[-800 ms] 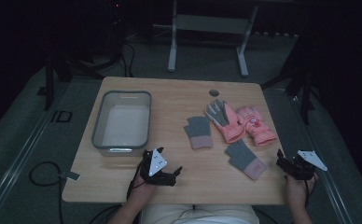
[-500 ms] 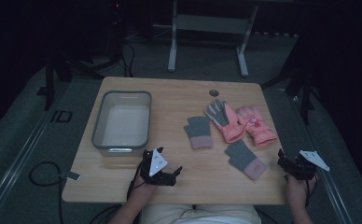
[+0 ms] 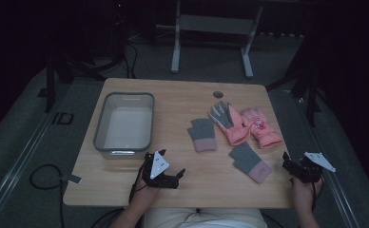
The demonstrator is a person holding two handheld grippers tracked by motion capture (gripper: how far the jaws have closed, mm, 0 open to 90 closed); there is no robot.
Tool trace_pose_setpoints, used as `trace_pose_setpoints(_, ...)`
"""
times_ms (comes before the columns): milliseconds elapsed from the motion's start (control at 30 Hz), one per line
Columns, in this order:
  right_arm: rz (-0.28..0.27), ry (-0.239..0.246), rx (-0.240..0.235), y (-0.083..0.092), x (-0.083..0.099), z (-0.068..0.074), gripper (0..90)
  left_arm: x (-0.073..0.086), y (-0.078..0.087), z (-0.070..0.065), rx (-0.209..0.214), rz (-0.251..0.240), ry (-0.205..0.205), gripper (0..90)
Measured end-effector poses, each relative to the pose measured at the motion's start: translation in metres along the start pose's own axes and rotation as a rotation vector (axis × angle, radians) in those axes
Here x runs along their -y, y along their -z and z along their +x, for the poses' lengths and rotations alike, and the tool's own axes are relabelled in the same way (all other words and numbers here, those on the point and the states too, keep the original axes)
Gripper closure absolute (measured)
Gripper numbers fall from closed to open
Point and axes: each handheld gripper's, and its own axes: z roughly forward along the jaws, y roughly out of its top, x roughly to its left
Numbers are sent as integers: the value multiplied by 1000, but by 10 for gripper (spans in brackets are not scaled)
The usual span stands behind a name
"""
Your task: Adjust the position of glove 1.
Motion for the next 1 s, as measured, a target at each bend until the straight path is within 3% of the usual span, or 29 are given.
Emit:
trace_pose_setpoints(67,-2,-19,-14,3,-4,0,136,0,0,0,1,1,0,17)
trace_pose_setpoints(400,3,18,-32,12,-37,12,135,0,0,1,9,-4,3,17)
trace_pose_setpoints(467,19,55,-67,14,-50,22,135,0,0,0,1,-4,-1,17)
trace_pose_setpoints(633,11,92,-139,14,-76,41,127,0,1,0,-2,-5,-1,17)
trace_pose_setpoints(767,5,127,-170,12,-90,54,123,0,1,0,-3,-5,1,18)
trace_pose_setpoints(833,13,163,-199,10,-103,69,143,0,0,-1,-2,-5,-1,17)
trace_pose_setpoints(933,68,139,-276,4,-115,79,151,0,0,-1,-2,-5,-3,17)
trace_pose_setpoints(967,68,139,-276,4,-115,79,151,0,0,-1,-1,-5,-3,17)
trace_pose_setpoints(1000,83,141,-307,0,-121,87,199,0,0,-1,-1,-6,-3,17)
